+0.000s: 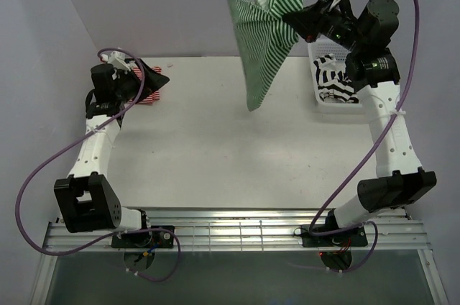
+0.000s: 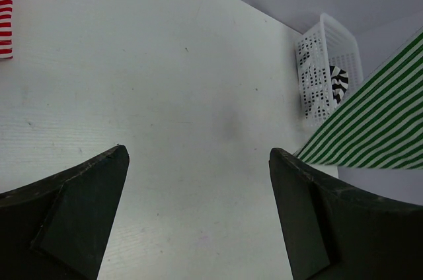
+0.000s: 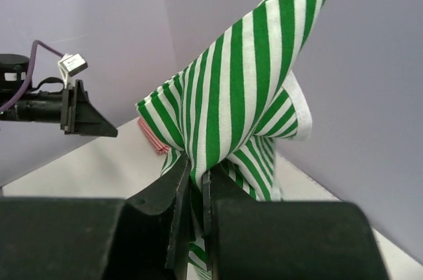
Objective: Fold and stack the tank tops
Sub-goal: Move the tank top to the center of the board, then flatten the tank top out
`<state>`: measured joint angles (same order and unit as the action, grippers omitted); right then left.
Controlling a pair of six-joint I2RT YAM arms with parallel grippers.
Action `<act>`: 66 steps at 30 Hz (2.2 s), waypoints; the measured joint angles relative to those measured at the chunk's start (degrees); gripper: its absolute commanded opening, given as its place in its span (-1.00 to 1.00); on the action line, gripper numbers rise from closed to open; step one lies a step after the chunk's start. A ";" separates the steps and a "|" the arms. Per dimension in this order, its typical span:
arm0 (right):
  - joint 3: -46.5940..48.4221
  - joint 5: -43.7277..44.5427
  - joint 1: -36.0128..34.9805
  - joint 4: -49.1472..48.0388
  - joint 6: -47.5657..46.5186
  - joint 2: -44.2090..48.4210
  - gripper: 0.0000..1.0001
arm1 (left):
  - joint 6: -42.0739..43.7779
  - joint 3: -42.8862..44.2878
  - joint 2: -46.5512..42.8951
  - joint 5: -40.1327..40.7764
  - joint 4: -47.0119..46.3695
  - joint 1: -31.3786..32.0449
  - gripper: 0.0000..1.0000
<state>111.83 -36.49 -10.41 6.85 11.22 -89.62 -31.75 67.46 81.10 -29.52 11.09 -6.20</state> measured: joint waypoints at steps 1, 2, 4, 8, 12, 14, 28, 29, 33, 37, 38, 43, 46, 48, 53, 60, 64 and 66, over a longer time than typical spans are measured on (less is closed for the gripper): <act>-2.29 -1.14 -0.28 -1.22 0.48 1.14 -0.83 | -0.35 -0.61 -1.09 0.13 0.17 0.00 0.96; -4.63 -1.46 -0.33 -1.51 0.85 2.14 -0.80 | -0.85 -1.18 -2.29 0.39 0.39 0.00 0.96; -9.66 -0.22 -0.13 -1.77 1.57 3.61 -0.60 | -1.68 -1.86 -4.04 0.83 0.96 0.00 0.96; -22.95 9.94 0.70 0.76 3.63 4.68 0.52 | -3.17 -2.93 -5.18 1.55 1.92 0.00 0.96; -37.22 19.19 1.90 5.64 3.82 4.26 0.80 | -4.70 -6.62 -4.46 1.38 4.24 0.09 0.96; -43.78 22.56 2.43 8.61 4.09 4.17 0.80 | -5.38 -9.09 -3.78 1.27 5.33 0.55 0.96; -55.41 29.29 -11.23 15.08 1.18 16.81 0.80 | -7.74 -18.58 3.85 7.34 12.79 23.45 0.96; -55.54 29.62 -14.03 15.17 1.22 16.63 0.80 | -7.76 -18.58 4.55 7.91 12.94 23.45 0.96; -57.11 31.74 -23.63 15.87 2.45 16.00 0.80 | -7.21 -14.97 9.73 10.64 13.60 23.85 0.96; -61.09 34.71 -32.63 15.61 6.99 16.31 0.80 | -5.22 -7.87 17.16 12.87 13.11 24.90 0.96; -62.38 35.15 -34.42 15.45 8.35 16.55 0.80 | -4.63 -6.12 19.23 13.40 12.98 25.27 0.96; -69.16 36.24 -37.88 15.30 14.38 19.32 0.80 | -1.88 0.42 25.53 15.69 12.76 27.50 0.82; -70.51 37.18 -38.05 15.37 16.46 20.96 0.80 | -0.13 3.54 28.09 18.12 12.87 29.49 0.47; -70.53 37.88 -38.14 15.26 17.31 21.79 0.80 | 0.85 5.11 29.51 20.22 13.27 30.77 0.37; -71.04 39.12 -38.47 15.28 18.45 23.76 0.80 | 2.75 6.54 30.45 25.33 13.94 33.38 0.22; -71.47 40.26 -39.21 15.72 18.67 24.17 0.80 | 4.26 6.86 31.01 29.68 14.21 34.86 -0.20; -71.49 41.62 -40.00 16.22 18.84 24.44 0.80 | 4.76 6.84 31.26 30.60 13.79 35.52 -0.52; -71.49 42.23 -40.52 16.46 18.88 24.48 0.80 | 4.94 6.86 31.54 30.84 13.49 35.80 -0.91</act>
<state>40.34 5.74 -50.94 23.31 30.11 -65.14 -26.81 74.32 112.64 1.32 24.58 29.61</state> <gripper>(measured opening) 0.900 0.242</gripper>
